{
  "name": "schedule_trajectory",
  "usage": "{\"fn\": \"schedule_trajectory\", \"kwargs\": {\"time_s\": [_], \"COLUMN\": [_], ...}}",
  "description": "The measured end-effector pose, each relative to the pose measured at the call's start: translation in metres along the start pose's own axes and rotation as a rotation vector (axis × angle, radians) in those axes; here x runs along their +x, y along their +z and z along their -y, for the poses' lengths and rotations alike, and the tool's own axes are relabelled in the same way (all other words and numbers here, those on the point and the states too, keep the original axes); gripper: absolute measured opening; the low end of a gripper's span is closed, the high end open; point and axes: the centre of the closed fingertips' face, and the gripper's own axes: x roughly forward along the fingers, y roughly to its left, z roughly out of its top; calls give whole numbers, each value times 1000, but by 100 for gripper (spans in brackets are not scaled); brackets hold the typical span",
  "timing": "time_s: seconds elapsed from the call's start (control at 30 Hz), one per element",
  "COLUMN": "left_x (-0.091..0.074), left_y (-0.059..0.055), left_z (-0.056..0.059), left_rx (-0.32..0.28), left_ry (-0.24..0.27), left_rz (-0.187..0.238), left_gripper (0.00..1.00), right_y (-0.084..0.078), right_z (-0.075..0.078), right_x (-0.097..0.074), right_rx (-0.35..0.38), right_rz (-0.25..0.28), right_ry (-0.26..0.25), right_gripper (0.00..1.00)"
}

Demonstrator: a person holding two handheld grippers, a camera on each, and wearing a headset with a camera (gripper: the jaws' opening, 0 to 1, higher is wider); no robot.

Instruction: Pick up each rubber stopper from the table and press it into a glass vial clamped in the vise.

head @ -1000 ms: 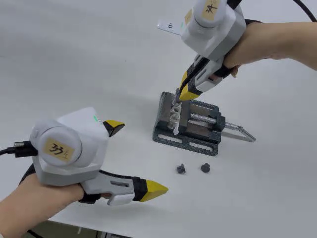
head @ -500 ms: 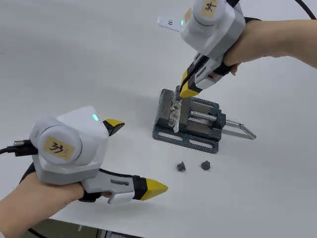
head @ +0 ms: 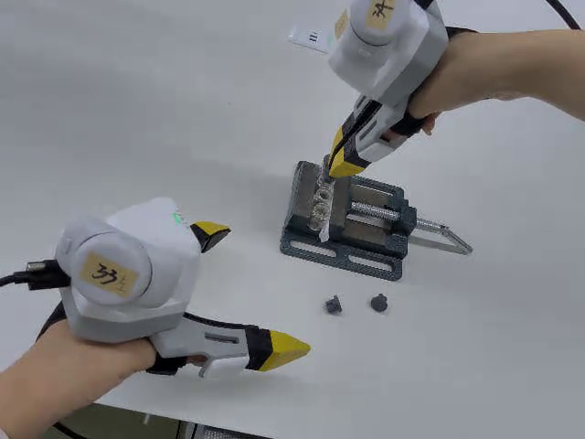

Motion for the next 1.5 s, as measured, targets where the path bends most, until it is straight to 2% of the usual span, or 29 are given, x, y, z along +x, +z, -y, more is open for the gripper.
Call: {"fn": "schedule_trajectory", "kwargs": {"time_s": [0.07,0.23,0.27,0.33,0.73,1.0,1.37,1.43,1.5], "left_x": [1,3,3,4,11,9,10,10,10], "left_y": [0,0,0,0,1,1,-1,-2,-2], "left_z": [0,0,0,-1,-3,-5,-7,-8,-8], "left_rx": [-3,-8,-9,-10,-19,-26,-35,-40,-40], "left_ry": [-3,-4,-5,-4,-9,-3,4,4,5], "left_rz": [1,3,3,2,9,13,13,16,15], "left_gripper": [94,94,94,94,94,94,93,93,93], "right_y": [-1,-1,-3,-3,-3,-3,-3,-4,-3], "right_z": [0,4,1,1,0,-2,-4,-3,-5], "right_x": [-1,3,2,2,3,5,6,5,5], "right_rx": [-34,-41,-53,-54,-56,-19,-38,-5,-7], "right_rz": [-24,-79,-88,-94,-89,-54,-101,-86,-77], "right_ry": [-5,-1,3,5,-2,1,-6,4,5], "right_gripper": [0,0,0,0,0,0,0,0,0]}}
